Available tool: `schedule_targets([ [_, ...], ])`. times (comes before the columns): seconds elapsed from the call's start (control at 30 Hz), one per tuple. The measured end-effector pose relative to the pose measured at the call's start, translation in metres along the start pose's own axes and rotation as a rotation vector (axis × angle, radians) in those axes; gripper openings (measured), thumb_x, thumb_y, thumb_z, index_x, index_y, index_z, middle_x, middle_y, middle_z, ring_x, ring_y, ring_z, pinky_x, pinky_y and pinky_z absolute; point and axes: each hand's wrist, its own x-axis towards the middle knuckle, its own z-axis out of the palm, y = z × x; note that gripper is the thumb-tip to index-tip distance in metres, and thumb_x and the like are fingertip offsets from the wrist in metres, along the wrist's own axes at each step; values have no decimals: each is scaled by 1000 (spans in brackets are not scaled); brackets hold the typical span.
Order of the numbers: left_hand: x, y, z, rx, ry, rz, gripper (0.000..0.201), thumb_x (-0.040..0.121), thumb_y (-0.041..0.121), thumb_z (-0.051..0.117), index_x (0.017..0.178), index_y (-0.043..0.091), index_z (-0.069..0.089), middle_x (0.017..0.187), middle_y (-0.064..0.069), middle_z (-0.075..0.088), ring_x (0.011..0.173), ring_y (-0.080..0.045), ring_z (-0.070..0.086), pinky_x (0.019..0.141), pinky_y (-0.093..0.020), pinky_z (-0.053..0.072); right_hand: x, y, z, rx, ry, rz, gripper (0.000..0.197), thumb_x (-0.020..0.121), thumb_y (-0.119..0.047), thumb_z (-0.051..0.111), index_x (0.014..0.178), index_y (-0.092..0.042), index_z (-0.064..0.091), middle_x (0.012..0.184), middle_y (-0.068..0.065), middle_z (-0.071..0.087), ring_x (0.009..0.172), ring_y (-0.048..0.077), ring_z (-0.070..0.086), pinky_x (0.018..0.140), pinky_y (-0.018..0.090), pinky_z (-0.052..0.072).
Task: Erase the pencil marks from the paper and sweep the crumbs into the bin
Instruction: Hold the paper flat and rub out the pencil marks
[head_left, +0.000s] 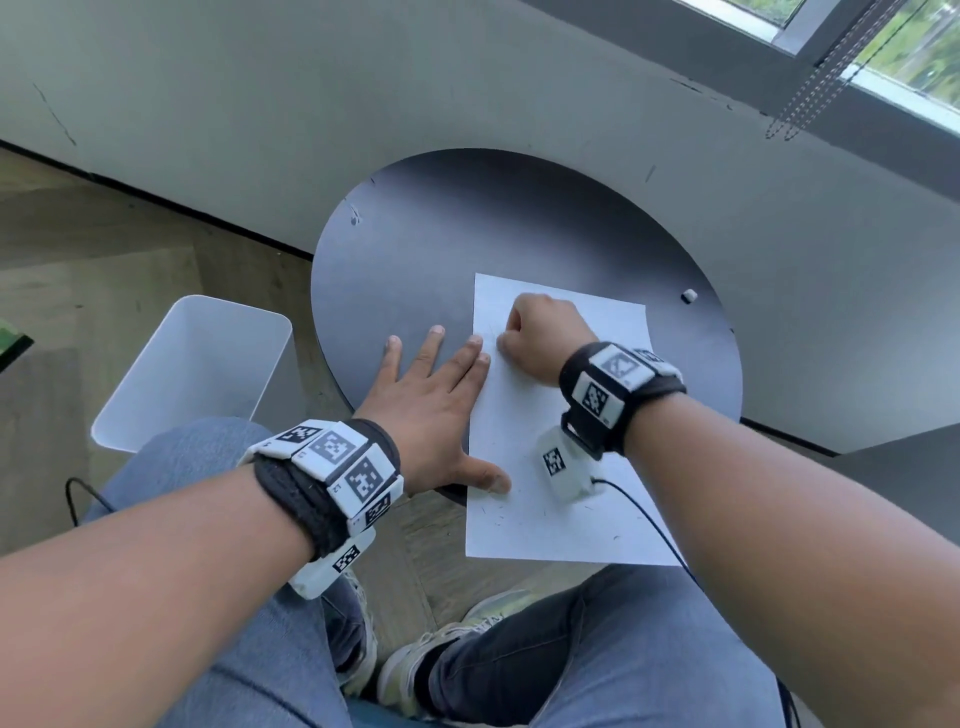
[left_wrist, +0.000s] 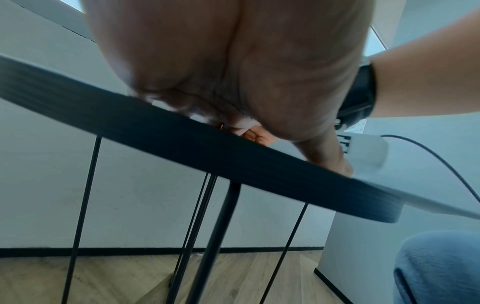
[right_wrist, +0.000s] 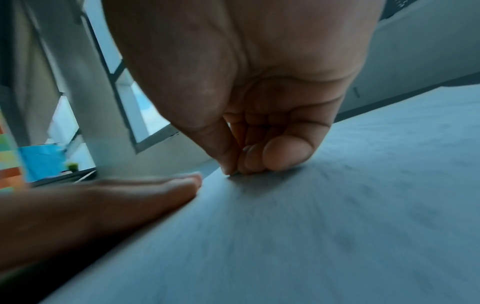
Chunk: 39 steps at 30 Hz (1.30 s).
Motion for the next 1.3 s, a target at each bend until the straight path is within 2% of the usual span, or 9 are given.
schedule_targets([
  [0.13, 0, 0, -1, -10, -3, -1, 137, 65, 100, 41, 162, 21, -15, 169, 7, -26, 153, -28, -30, 121, -65, -11, 11, -1, -2, -37, 3, 32, 10, 89, -22, 54, 94, -16, 58, 108, 11, 67, 97, 32, 62, 81, 36, 53],
  [0.27, -1, 0, 0, -9, 7, 9, 136, 65, 100, 40, 162, 21, -13, 169, 7, -25, 153, -29, -29, 120, -66, -10, -43, 6, 3, -13, -83, -59, 8, 92, -26, 52, 92, -18, 55, 101, 7, 65, 91, 28, 58, 73, 33, 44],
  [0.4, -3, 0, 2, 15, -6, 40, 134, 66, 100, 39, 162, 21, -12, 168, 7, -26, 152, -33, -31, 119, -68, -12, -91, 13, 11, 39, -163, -88, 8, 93, -29, 52, 91, -21, 54, 93, 1, 64, 86, 22, 58, 76, 38, 51],
  [0.5, -3, 0, 1, 10, -7, 43, 134, 67, 99, 41, 162, 21, -12, 168, 8, -26, 152, -33, -32, 118, -69, -12, -70, 12, 8, 52, -113, -82, 8, 92, -29, 51, 90, -22, 54, 94, 0, 63, 89, 23, 58, 76, 37, 50],
  [0.63, -3, -1, 0, 15, -21, 43, 136, 66, 100, 41, 162, 22, -14, 168, 7, -27, 151, -34, -32, 118, -69, -12, -5, 3, 4, 7, -20, -59, 5, 88, -24, 52, 87, -21, 54, 100, 5, 65, 94, 28, 59, 74, 33, 46],
  [0.77, -2, -2, 0, 21, -24, 38, 136, 65, 101, 41, 162, 22, -12, 168, 7, -26, 152, -33, -32, 118, -69, -10, 36, -11, -2, -97, -8, -47, 15, 91, -17, 52, 99, -10, 62, 108, 13, 67, 92, 30, 56, 72, 29, 41],
  [0.93, -3, 2, -3, 34, -38, 32, 137, 64, 101, 41, 162, 22, -14, 168, 7, -26, 152, -34, -30, 118, -70, -10, 5, -2, -5, -91, -48, -63, 8, 90, -23, 54, 91, -15, 57, 106, 11, 67, 98, 31, 60, 79, 33, 50],
  [1.1, -2, 1, -3, 29, -40, 38, 135, 67, 100, 39, 162, 21, -12, 168, 7, -27, 151, -35, -32, 117, -71, -9, -62, 15, 6, -11, -128, -81, 11, 93, -30, 51, 91, -19, 53, 96, 5, 64, 92, 27, 57, 75, 36, 47],
  [1.3, -1, 0, -2, 30, -39, 39, 136, 65, 101, 40, 162, 21, -13, 168, 8, -26, 152, -35, -31, 116, -72, -10, 7, 2, 3, -34, 3, -33, 12, 90, -25, 49, 95, -16, 55, 110, 12, 66, 99, 33, 59, 83, 37, 51],
])
